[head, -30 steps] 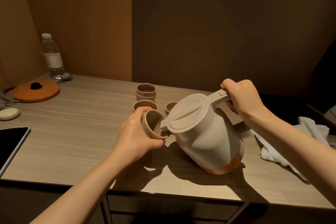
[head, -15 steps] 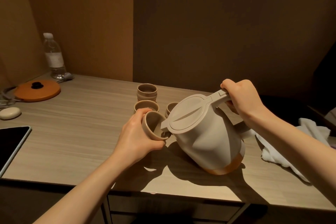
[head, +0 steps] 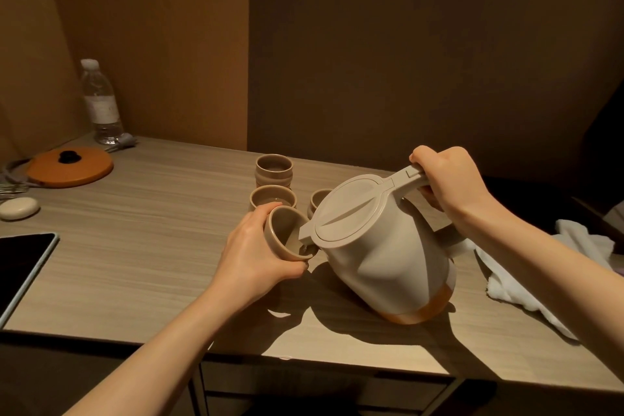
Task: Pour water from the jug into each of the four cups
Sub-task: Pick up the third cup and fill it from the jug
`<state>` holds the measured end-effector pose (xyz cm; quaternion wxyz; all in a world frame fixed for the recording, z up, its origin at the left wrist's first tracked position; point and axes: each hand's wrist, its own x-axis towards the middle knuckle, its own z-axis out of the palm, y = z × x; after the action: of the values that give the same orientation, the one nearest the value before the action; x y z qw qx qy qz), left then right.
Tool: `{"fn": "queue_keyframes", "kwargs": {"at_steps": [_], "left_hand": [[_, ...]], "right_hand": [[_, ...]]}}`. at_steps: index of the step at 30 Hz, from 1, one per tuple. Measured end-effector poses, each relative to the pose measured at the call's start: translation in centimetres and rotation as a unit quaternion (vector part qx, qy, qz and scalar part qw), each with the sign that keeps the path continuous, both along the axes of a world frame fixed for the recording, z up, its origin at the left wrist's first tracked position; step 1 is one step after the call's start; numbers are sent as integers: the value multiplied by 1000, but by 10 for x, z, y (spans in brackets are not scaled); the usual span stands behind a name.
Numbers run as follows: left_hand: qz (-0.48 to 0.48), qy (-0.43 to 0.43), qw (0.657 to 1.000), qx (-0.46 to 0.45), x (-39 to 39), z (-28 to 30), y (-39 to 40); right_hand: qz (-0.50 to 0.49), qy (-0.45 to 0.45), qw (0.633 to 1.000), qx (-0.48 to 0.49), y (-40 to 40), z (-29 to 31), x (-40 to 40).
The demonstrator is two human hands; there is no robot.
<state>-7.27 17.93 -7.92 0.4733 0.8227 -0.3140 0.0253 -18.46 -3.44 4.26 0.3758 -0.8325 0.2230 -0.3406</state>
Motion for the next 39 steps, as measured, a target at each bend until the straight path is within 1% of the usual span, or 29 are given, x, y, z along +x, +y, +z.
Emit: {"fn": "queue_keyframes", "kwargs": {"at_steps": [39], "left_hand": [[-4, 16, 1000, -18, 3, -8, 4]], "right_hand": [[4, 17, 1000, -23, 7, 2, 3]]}}
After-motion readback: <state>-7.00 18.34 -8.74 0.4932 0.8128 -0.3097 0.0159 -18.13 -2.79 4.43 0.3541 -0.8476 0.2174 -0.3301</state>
